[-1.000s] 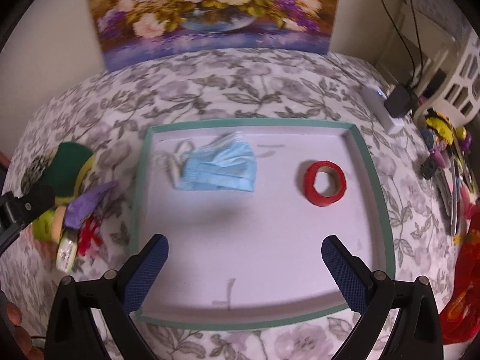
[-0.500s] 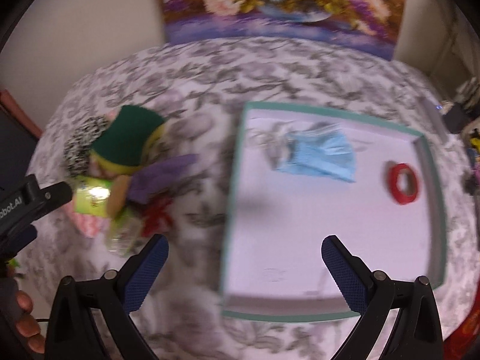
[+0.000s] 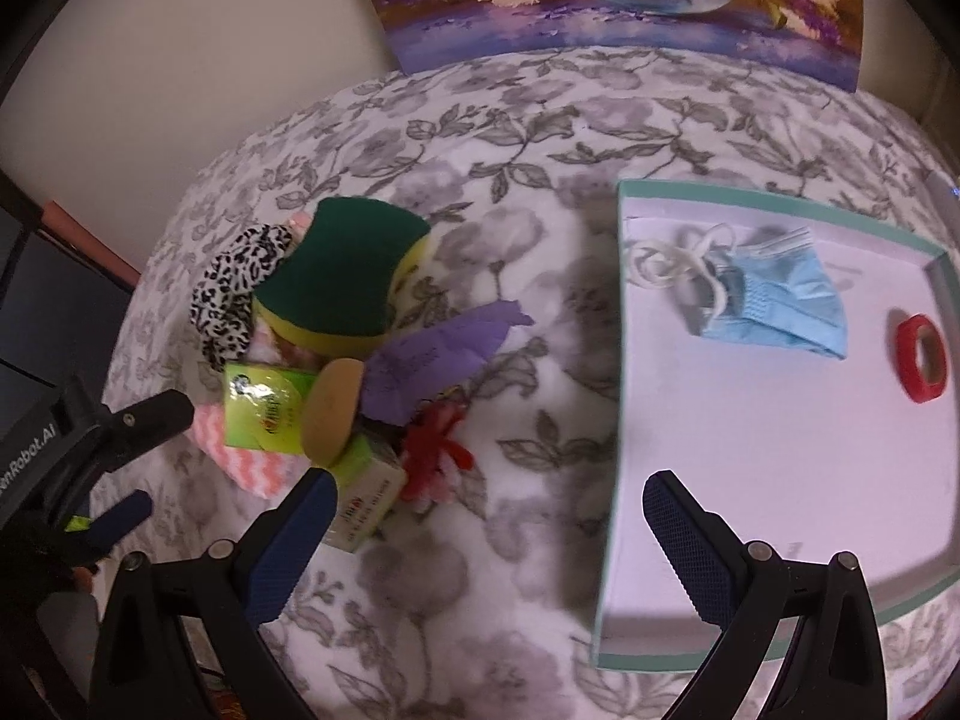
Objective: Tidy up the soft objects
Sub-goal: 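Move both open tools back from the tray to the pile, then grasp the pink striped cloth with the left tool while the right tool grasps the green tissue pack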
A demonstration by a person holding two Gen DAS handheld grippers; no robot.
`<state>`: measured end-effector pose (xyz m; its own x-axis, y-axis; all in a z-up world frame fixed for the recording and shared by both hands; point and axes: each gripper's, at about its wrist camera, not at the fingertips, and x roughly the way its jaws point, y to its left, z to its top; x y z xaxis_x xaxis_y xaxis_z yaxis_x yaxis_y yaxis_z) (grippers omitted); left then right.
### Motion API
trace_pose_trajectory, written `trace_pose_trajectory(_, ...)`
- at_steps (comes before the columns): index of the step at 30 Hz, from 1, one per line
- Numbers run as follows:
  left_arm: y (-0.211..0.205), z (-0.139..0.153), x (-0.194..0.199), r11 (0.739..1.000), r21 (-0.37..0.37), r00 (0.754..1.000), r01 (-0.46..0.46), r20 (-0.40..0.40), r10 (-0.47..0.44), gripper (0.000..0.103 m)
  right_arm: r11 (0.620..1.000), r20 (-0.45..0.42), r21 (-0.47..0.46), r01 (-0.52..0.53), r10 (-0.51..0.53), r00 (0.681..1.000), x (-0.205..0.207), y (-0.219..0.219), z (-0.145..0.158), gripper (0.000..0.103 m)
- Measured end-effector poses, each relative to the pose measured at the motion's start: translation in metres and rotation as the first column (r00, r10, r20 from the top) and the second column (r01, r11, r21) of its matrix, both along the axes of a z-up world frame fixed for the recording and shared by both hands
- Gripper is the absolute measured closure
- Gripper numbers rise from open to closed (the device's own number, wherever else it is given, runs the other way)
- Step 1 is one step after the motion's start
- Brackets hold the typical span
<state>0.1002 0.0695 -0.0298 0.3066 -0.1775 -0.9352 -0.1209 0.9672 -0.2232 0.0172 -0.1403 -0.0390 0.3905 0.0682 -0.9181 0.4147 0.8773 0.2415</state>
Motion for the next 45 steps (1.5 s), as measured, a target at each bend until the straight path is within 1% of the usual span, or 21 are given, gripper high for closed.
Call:
trace_pose_trajectory(4,0.014,-0.003,0.003,0.997,-0.056,0.998,-0.055,0.016,0.056,0.001,1.000,0.019,0.012,-0.012,0.012,1.000,0.003,0.006,0.001,0.000)
trace_pose_trajectory(6,0.017,-0.003,0.005,0.996,-0.061,0.998,-0.064,0.024,0.066,0.001,1.000,0.029,0.013,-0.022,0.021,0.999,0.005,0.009,0.001,0.002)
trace_pose_trajectory(8,0.019,-0.004,0.007,0.997,-0.044,0.998,-0.057,0.024,0.058,0.001,0.999,0.035,0.037,-0.030,0.028,0.999,0.006,0.012,0.000,0.010)
trace_pose_trajectory(11,0.021,-0.006,0.009,0.998,-0.007,0.998,-0.064,0.015,0.064,0.001,0.998,0.033,0.059,-0.035,0.034,0.999,0.006,0.015,-0.003,0.017)
trace_pose_trajectory(12,0.023,-0.007,0.010,0.998,-0.001,0.998,-0.068,0.010,0.068,0.001,0.997,0.030,0.064,-0.039,0.037,0.999,0.006,0.016,-0.004,0.018)
trace_pose_trajectory(14,0.026,-0.010,0.013,0.997,0.001,0.997,-0.080,0.003,0.080,0.001,0.996,0.028,0.076,-0.046,0.044,0.999,0.007,0.019,-0.006,0.023)
trace_pose_trajectory(16,0.029,-0.014,0.016,0.996,0.006,0.996,-0.092,-0.010,0.092,0.001,0.995,0.030,0.084,-0.055,0.053,0.998,0.007,0.021,-0.006,0.025)
trace_pose_trajectory(18,0.032,-0.022,0.018,0.993,0.024,0.993,-0.115,-0.035,0.116,0.001,0.993,0.032,0.091,-0.069,0.067,0.997,0.009,0.024,-0.008,0.027)
trace_pose_trajectory(20,0.035,-0.029,0.021,0.992,0.009,0.990,-0.128,-0.051,0.129,0.001,0.992,0.028,0.094,-0.083,0.080,0.996,0.010,0.027,-0.009,0.037)
trace_pose_trajectory(21,0.035,-0.032,0.023,0.991,0.004,0.990,-0.130,-0.055,0.130,0.001,0.991,0.024,0.097,-0.090,0.088,0.996,0.011,0.028,-0.011,0.039)
trace_pose_trajectory(23,0.033,-0.037,0.025,0.991,0.011,0.989,-0.130,-0.064,0.131,0.001,0.989,0.014,0.102,-0.103,0.103,0.995,0.013,0.032,-0.014,0.047)
trace_pose_trajectory(27,0.033,-0.050,0.031,0.990,0.003,0.984,-0.144,-0.102,0.144,0.001,0.985,0.003,0.111,-0.129,0.129,0.992,0.017,0.038,-0.020,0.053)
trace_pose_trajectory(28,0.032,-0.053,0.032,0.989,0.005,0.984,-0.145,-0.106,0.144,0.003,0.985,0.001,0.113,-0.133,0.134,0.991,0.018,0.039,-0.021,0.056)
trace_pose_trajectory(30,0.031,-0.056,0.033,0.989,0.009,0.984,-0.146,-0.105,0.146,0.009,0.983,-0.004,0.119,-0.142,0.144,0.990,0.022,0.043,-0.025,0.060)
trace_pose_trajectory(31,0.031,-0.057,0.033,0.990,0.004,0.984,-0.143,-0.108,0.143,0.015,0.982,-0.007,0.120,-0.145,0.147,0.989,0.023,0.045,-0.027,0.062)
trace_pose_trajectory(35,0.031,-0.061,0.034,0.988,-0.057,0.984,-0.144,-0.117,0.136,0.031,0.982,-0.014,0.103,-0.159,0.161,0.987,0.026,0.051,-0.030,0.063)
trace_pose_trajectory(38,0.029,-0.062,0.033,0.986,-0.095,0.985,-0.137,-0.119,0.125,0.052,0.982,-0.011,0.111,-0.154,0.156,0.988,0.027,0.051,-0.030,0.063)
trace_pose_trajectory(39,0.029,-0.061,0.032,0.985,-0.112,0.985,-0.134,-0.119,0.121,0.057,0.982,-0.011,0.114,-0.150,0.152,0.988,0.027,0.051,-0.030,0.064)
trace_pose_trajectory(41,0.026,-0.061,0.033,0.980,-0.150,0.987,-0.128,-0.119,0.110,0.075,0.982,-0.010,0.121,-0.145,0.147,0.989,0.026,0.049,-0.030,0.065)
trace_pose_trajectory(43,0.024,-0.060,0.032,0.976,-0.182,0.988,-0.117,-0.117,0.097,0.081,0.982,-0.008,0.124,-0.144,0.146,0.989,0.026,0.048,-0.029,0.067)
trace_pose_trajectory(45,0.022,-0.058,0.032,0.977,-0.186,0.990,-0.108,-0.110,0.089,0.085,0.981,-0.001,0.128,-0.145,0.146,0.989,0.024,0.047,-0.026,0.069)
